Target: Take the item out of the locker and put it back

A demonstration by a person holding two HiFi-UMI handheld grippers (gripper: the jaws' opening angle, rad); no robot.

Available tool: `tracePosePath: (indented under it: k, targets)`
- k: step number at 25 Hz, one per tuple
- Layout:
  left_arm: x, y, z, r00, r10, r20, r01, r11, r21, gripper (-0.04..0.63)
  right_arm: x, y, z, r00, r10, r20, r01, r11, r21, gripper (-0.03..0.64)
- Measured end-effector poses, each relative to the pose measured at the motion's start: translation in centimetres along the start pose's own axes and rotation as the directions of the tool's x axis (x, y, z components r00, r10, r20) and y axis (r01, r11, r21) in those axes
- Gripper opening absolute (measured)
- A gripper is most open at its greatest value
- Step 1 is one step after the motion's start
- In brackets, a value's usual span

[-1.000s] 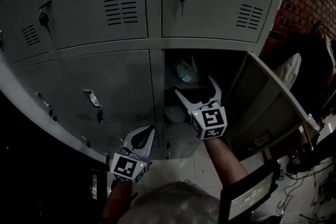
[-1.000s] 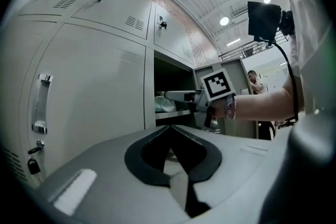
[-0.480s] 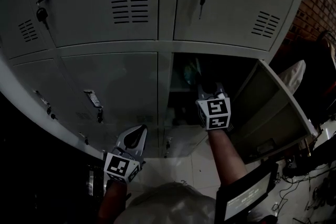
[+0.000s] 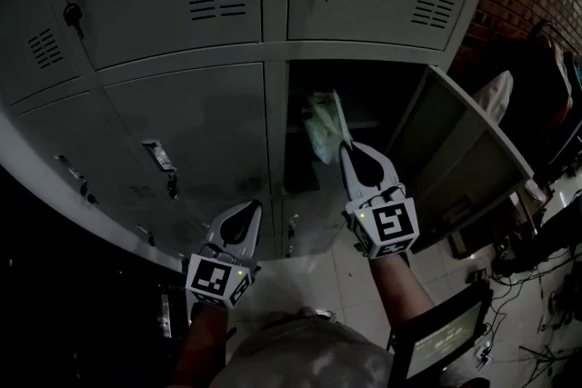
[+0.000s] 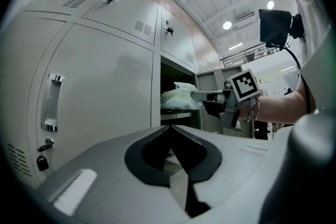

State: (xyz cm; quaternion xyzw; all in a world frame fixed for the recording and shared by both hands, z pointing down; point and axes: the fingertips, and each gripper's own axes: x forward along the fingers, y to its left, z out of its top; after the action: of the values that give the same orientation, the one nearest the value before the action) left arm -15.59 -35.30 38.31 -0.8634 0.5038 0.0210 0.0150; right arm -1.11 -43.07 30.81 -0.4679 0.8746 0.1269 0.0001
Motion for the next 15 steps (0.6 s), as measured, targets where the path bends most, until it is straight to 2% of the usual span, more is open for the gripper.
tracePosePath:
  k: [6, 11, 15]
  targets:
    - [-4.8, -4.1, -1.5, 0.999, -0.023, -0.030, 0.023, 1.000, -0.016, 0.006, -9.6, 3.4, -1.1, 1.000, -0.019, 0.005, 0.019, 0.998, 0.060, 0.003]
    - [-10.0, -10.4, -0.7, 1.000, -0.008, -0.012, 0.008, 1.000, 0.013, 0.006, -17.8, 6.3, 0.6, 0.999, 0.014, 0.047, -0.017, 0.998, 0.059, 0.003]
    - [-13.6, -16.1, -0.7, 1.000, 0.015, -0.006, -0.015, 1.000, 0.019, 0.006, -24.2, 7.7, 1.3, 0.998, 0.040, 0.045, -0.043, 0.997, 0.068, 0.003]
